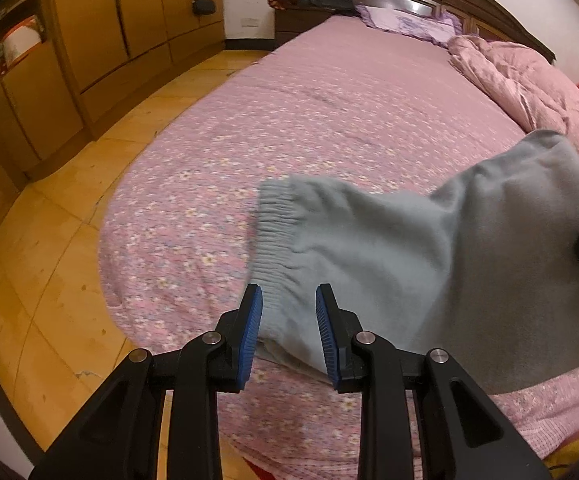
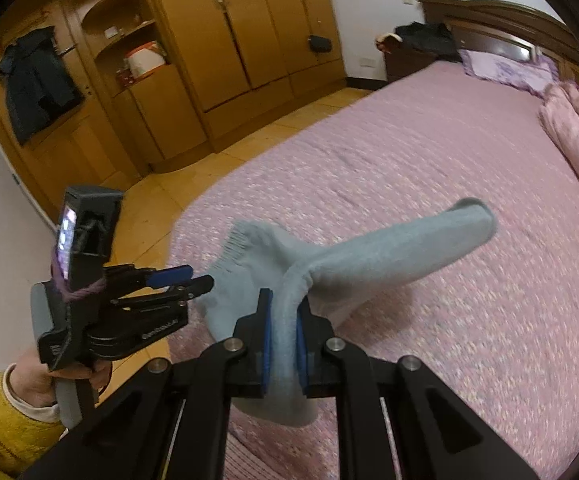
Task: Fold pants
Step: 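Lift the pants edge with the right tool and fold it over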
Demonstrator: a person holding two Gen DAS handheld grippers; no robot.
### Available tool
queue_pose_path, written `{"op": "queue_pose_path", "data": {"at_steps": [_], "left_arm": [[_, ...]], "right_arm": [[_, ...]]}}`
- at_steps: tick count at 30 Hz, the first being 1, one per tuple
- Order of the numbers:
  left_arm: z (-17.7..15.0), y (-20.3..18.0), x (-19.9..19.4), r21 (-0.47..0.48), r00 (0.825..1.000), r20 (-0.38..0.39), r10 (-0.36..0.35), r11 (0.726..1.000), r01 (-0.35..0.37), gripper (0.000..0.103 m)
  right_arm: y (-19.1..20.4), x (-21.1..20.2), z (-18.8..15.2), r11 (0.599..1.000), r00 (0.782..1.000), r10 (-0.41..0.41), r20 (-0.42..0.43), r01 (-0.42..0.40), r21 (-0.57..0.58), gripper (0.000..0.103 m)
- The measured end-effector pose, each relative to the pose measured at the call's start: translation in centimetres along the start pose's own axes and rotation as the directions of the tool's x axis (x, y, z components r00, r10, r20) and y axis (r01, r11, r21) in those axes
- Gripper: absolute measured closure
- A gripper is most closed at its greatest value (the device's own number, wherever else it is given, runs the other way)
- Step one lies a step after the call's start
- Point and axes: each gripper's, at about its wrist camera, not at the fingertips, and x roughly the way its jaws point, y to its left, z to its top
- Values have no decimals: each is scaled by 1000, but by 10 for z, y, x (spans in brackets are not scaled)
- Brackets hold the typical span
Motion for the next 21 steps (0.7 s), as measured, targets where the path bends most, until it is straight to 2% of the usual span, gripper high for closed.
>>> {"op": "queue_pose_path", "data": {"at_steps": [10, 21], "left_arm": [[2, 33, 12, -53, 1000, -13, 19, 998, -20, 82], [4, 72, 28, -109, 999, -29, 31, 993, -34, 82]], "right_arm": [[45, 30, 35, 993, 998, 67, -18, -68, -98, 93], [78, 96, 54, 979, 986, 128, -105, -143, -146, 93]]}}
